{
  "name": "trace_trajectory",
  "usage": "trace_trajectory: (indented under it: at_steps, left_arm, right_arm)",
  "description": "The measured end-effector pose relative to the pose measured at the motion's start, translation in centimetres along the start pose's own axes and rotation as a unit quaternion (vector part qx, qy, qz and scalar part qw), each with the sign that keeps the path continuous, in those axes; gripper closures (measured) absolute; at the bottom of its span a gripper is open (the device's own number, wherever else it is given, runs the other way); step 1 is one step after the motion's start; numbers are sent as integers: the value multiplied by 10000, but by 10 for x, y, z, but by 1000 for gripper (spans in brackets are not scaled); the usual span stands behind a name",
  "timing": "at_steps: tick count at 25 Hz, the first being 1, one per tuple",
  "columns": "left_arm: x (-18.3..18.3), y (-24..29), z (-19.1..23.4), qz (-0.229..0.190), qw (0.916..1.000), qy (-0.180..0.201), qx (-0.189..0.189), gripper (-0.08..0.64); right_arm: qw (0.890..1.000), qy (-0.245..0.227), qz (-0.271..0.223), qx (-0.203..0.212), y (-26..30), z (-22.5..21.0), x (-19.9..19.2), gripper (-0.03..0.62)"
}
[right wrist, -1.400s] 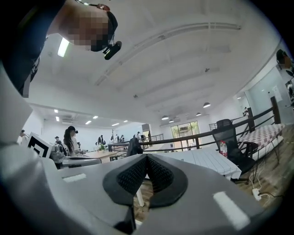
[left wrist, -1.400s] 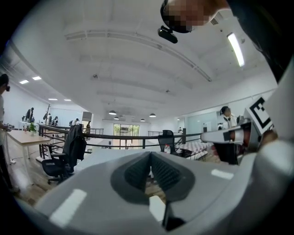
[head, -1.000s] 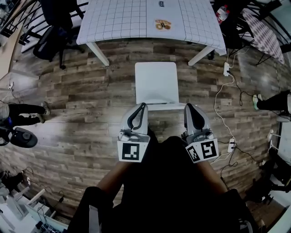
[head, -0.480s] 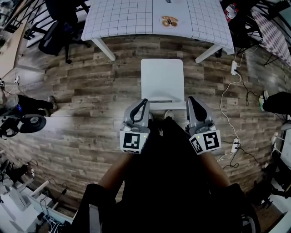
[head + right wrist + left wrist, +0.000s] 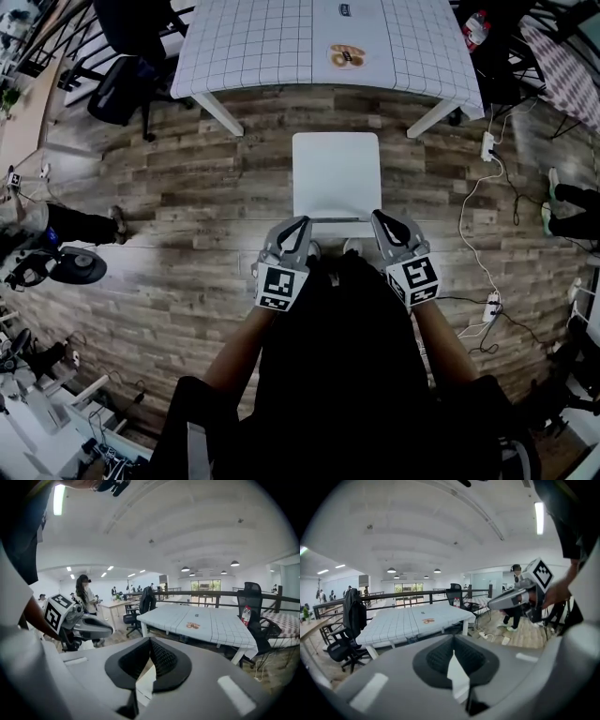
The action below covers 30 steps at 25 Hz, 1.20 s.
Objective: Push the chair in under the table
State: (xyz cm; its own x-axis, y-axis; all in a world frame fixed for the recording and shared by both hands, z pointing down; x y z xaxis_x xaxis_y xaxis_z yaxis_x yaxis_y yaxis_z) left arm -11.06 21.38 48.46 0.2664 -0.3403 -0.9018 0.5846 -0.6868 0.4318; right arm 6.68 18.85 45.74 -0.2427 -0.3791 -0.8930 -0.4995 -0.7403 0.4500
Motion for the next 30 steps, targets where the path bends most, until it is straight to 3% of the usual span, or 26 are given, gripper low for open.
trace_trajectory:
  at_steps: [7,12,15,18,21,23,25,27,30]
  left_arm:
    - [-42,19,-2,630,9966,497,-161,549]
    - [-69,34,-12,976,9906,606,-748,521]
    - [-87,45,-21,1508,9773,828,-1238,457]
    - [-103,54,-23,2008,9627,952,-1544,449]
    - [-115,62,-26,2304,9507,1001,-1815,426]
    - [-122,66,-33,2561,9366,1190,-2073,420]
    - [-126,70,-39,2794,9224,1455,-2234,419]
    - [-127,73,-40,2872,9190,1507,-2242,431]
    - [-127,72,-39,2859,9223,1347,-2223,422]
  right_arm:
    - [9921,-841,733,574,31,-1,-52,525]
    - [9694,-1678,1405,1108,45,5,-99,472]
    - [9567,-1951,1656,1388,50,7,-117,463]
    - [9432,-2208,1893,1608,55,14,-131,448]
    - [9204,-2708,2205,1758,63,26,-152,436]
    - [9072,-2932,2343,1900,66,31,-162,443]
    - [9040,-2973,2377,1946,67,28,-162,427]
    - [9006,-3049,2408,1951,67,25,-160,411]
    - [8863,-3226,2532,2152,61,33,-164,391]
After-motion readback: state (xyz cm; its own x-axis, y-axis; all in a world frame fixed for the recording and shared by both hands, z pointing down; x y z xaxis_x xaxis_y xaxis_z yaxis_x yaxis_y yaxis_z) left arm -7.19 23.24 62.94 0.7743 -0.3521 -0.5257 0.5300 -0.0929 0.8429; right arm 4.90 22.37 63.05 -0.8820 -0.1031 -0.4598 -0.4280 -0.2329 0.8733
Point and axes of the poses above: the fingertips, and each gripper's own axes: y forward along the fingers, z to its left, x out of its top, the point moved 4 cm from there along -y, backward along the fingers, and after that the axes turned 8 degrees about -x, right-handed, at the moved point
